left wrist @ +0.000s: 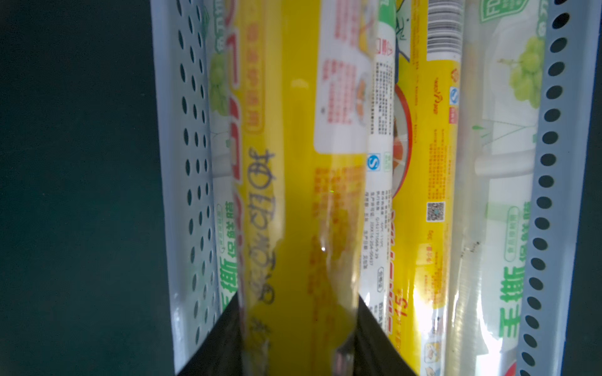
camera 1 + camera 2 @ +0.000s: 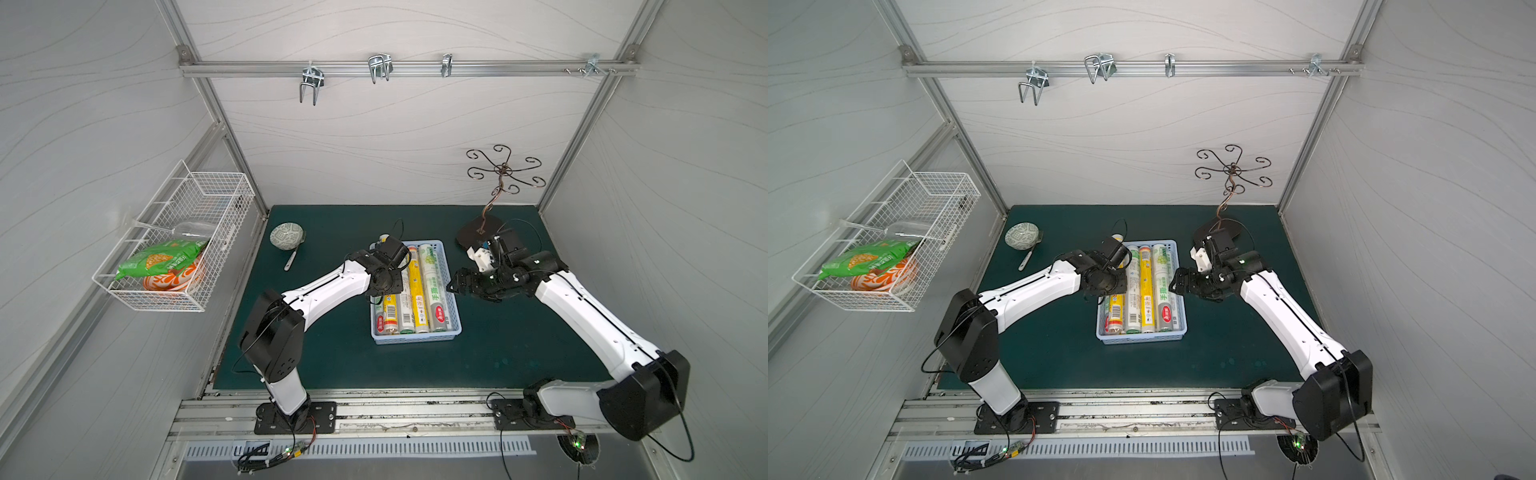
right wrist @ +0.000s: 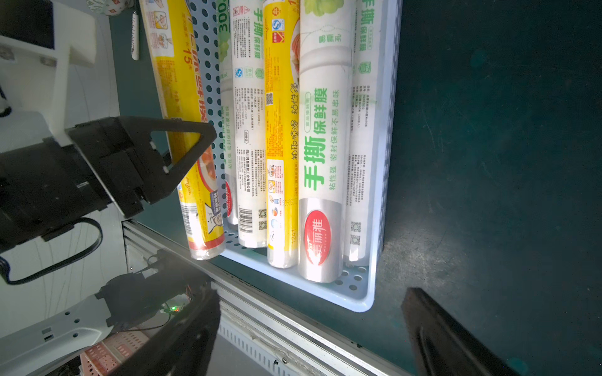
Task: Put the plastic wrap into the basket
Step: Place the plastic wrap in the basket.
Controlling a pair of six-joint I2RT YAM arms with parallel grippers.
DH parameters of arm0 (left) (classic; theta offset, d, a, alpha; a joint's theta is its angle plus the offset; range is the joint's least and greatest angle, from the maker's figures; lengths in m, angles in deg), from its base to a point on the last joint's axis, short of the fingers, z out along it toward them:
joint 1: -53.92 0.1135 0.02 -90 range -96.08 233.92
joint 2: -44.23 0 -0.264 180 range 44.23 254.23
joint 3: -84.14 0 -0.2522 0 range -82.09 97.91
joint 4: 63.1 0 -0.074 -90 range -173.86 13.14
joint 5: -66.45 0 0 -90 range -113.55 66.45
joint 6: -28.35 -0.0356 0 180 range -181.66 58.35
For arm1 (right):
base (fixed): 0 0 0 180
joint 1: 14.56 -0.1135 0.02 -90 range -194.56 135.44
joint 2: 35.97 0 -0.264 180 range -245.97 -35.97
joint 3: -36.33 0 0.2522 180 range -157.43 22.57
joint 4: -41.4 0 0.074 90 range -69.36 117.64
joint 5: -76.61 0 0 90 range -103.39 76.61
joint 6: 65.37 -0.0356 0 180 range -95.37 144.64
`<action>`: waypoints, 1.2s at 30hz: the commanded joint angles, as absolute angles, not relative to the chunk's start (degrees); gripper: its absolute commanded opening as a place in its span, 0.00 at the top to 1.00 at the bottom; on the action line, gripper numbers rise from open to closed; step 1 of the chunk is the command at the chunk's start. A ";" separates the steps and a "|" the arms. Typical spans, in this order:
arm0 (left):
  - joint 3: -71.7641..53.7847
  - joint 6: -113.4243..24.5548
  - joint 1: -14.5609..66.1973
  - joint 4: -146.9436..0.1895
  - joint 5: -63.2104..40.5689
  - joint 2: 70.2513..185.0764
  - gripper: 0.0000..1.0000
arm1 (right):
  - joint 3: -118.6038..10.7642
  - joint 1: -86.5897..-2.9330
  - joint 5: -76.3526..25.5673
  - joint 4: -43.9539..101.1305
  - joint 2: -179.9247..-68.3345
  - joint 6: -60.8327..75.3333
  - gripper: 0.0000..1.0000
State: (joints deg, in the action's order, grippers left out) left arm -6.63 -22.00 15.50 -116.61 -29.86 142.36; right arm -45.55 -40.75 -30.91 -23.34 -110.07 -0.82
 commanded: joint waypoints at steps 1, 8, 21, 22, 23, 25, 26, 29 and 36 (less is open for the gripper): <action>-6.56 -21.80 15.27 -113.85 -29.27 143.68 0.70 | -45.07 -40.22 -32.10 -23.33 -109.22 0.03 0.08; -6.42 -22.45 15.28 -113.64 -29.09 145.56 0.68 | -45.15 -39.79 -32.23 -23.40 -108.74 0.31 0.07; -7.49 -22.63 15.29 -113.51 -30.53 145.28 0.49 | -45.33 -39.28 -32.47 -23.40 -108.95 0.50 0.07; -7.38 -22.87 15.28 -113.69 -30.70 145.06 0.47 | -45.33 -39.28 -32.48 -23.42 -108.91 0.50 0.07; -7.30 -22.88 15.29 -113.86 -30.92 144.69 0.46 | -45.34 -39.27 -32.40 -23.45 -108.87 0.53 0.07; -7.20 -22.81 15.28 -114.46 -31.57 144.10 0.44 | -45.35 -39.17 -32.38 -23.51 -108.74 0.49 0.07; -7.19 -22.77 15.29 -114.50 -31.68 143.74 0.43 | -45.31 -39.08 -32.38 -23.45 -108.74 0.53 0.07; -7.78 -22.64 15.29 -114.07 -31.67 142.50 0.40 | -45.33 -38.99 -32.19 -23.57 -108.50 0.41 0.07; -7.03 -26.04 15.33 -114.66 -34.74 137.50 0.24 | -46.21 -38.39 -29.58 -23.65 -106.32 0.99 0.07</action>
